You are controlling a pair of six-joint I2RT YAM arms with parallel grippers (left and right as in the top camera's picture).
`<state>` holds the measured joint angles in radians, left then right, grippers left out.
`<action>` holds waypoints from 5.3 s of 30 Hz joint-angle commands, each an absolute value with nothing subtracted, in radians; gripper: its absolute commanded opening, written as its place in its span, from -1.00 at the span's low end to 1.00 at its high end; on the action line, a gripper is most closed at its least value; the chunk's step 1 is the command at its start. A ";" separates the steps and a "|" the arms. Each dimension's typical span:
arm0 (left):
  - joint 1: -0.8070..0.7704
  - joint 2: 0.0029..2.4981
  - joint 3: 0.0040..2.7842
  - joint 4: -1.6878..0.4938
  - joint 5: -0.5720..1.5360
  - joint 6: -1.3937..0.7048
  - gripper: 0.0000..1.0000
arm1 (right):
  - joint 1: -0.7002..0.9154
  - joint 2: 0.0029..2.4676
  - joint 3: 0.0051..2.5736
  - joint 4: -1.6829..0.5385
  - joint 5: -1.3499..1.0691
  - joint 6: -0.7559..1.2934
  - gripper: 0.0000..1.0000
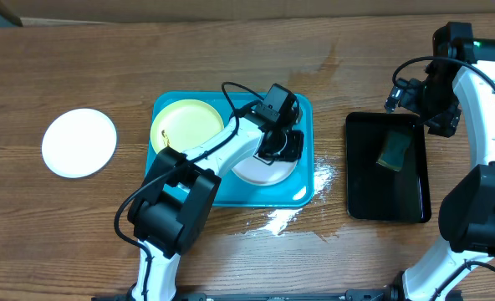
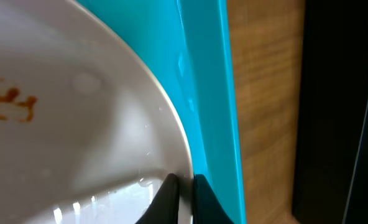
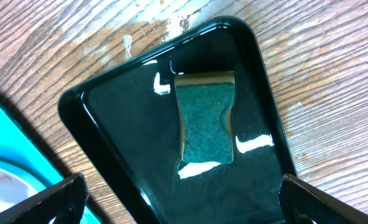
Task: Clean dirty plates on tray and stack at the side
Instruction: 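Grip the white plate rim with the left gripper and adjust hold, then lower the right gripper toward the sponge on the black tray, then position the right gripper around the sponge on the black tray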
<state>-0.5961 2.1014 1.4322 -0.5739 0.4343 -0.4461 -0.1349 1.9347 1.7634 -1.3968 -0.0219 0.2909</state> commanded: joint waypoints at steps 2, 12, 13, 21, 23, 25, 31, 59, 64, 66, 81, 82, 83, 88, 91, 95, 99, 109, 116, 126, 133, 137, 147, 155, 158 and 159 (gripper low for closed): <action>-0.603 2.114 1.423 -0.661 0.532 -0.303 -0.80 | -0.131 1.913 1.777 -1.393 -0.023 0.295 1.00; -0.603 1.930 1.442 -0.770 0.368 -0.199 1.00 | -0.131 1.913 1.777 -1.393 -0.023 0.295 1.00; -0.602 1.905 1.442 -0.787 0.341 -0.207 1.00 | -0.131 1.913 1.777 -1.393 -0.023 0.295 1.00; -0.569 1.679 1.442 -0.976 0.028 -0.438 1.00 | -0.131 1.913 1.777 -1.393 -0.023 0.295 1.00; -0.549 1.661 1.442 -1.025 0.000 -0.487 0.99 | -0.131 1.913 1.777 -1.393 -0.023 0.295 1.00; -0.523 1.660 1.442 -1.073 -0.003 -0.486 0.74 | -0.131 1.913 1.777 -1.393 -0.023 0.295 1.00; -0.440 1.670 1.349 -1.088 -0.002 -0.468 0.79 | -0.130 1.913 1.777 -1.298 -0.094 0.310 1.00; -0.407 1.674 0.903 -0.602 0.104 -0.608 -0.04 | 0.026 1.913 1.548 -1.260 -0.035 0.264 0.46; -0.407 1.674 0.900 -0.567 0.105 -0.641 -0.35 | 0.026 1.913 1.548 -1.224 -0.006 0.260 0.44; -0.407 1.674 0.900 -0.555 0.104 -0.656 -0.47 | 0.026 1.913 1.548 -1.196 0.012 0.260 0.44; -0.412 1.673 0.920 -0.519 0.065 -0.387 -0.72 | 0.007 1.913 1.552 -1.190 0.137 0.248 0.62; -0.412 1.674 0.925 -0.517 0.055 -0.352 -0.71 | 0.004 1.913 1.552 -1.192 0.138 0.234 0.62; -0.412 1.673 0.933 -0.519 0.026 -0.318 -0.70 | 0.000 1.913 1.552 -1.196 0.138 0.231 0.62; -0.412 1.673 0.963 -0.526 -0.101 -0.184 -0.74 | -0.030 1.913 1.553 -1.232 0.138 0.231 0.71; -0.412 1.674 0.970 -0.523 -0.142 -0.120 -0.89 | -0.071 1.913 1.553 -1.262 0.110 0.235 0.81; -0.412 1.673 0.970 -0.522 -0.137 -0.101 -0.86 | -0.114 1.913 1.552 -1.267 -0.120 0.167 0.80; -0.412 1.673 0.970 -0.524 -0.064 -0.138 -0.59 | -0.102 1.913 1.546 -1.287 -0.344 0.057 0.78; -0.413 1.673 0.970 -0.542 0.162 -0.192 -0.22 | 0.037 1.914 1.379 -1.131 -0.300 0.060 0.43; -0.413 1.674 0.970 -0.550 0.163 -0.201 -0.21 | 0.108 1.915 1.268 -0.931 -0.289 0.059 0.01; -0.413 1.674 0.970 -0.570 0.162 -0.217 -0.14 | 0.129 1.915 1.267 -0.826 -0.289 0.059 -0.34; -0.413 1.674 0.970 -0.580 0.162 -0.217 -0.14 | 0.130 1.915 1.267 -0.765 -0.290 0.059 -0.52; -0.413 1.674 0.970 -0.583 0.162 -0.218 -0.13 | 0.130 1.915 1.267 -0.729 -0.289 0.059 -0.67; -0.413 1.674 0.970 -0.606 0.162 -0.217 -0.14 | 0.134 1.927 1.267 -0.605 -0.289 0.059 -0.80; -0.413 1.674 0.970 -0.622 0.162 -0.217 -0.14 | 0.142 1.942 1.267 -0.517 -0.289 0.059 -0.82; -0.413 1.674 0.970 -0.624 0.161 -0.217 -0.14 | 0.142 1.942 1.267 -0.485 -0.289 0.059 -0.82; -0.413 1.674 0.970 -0.624 0.161 -0.217 -0.14 | 0.143 1.942 1.267 -0.477 -0.289 0.059 -0.82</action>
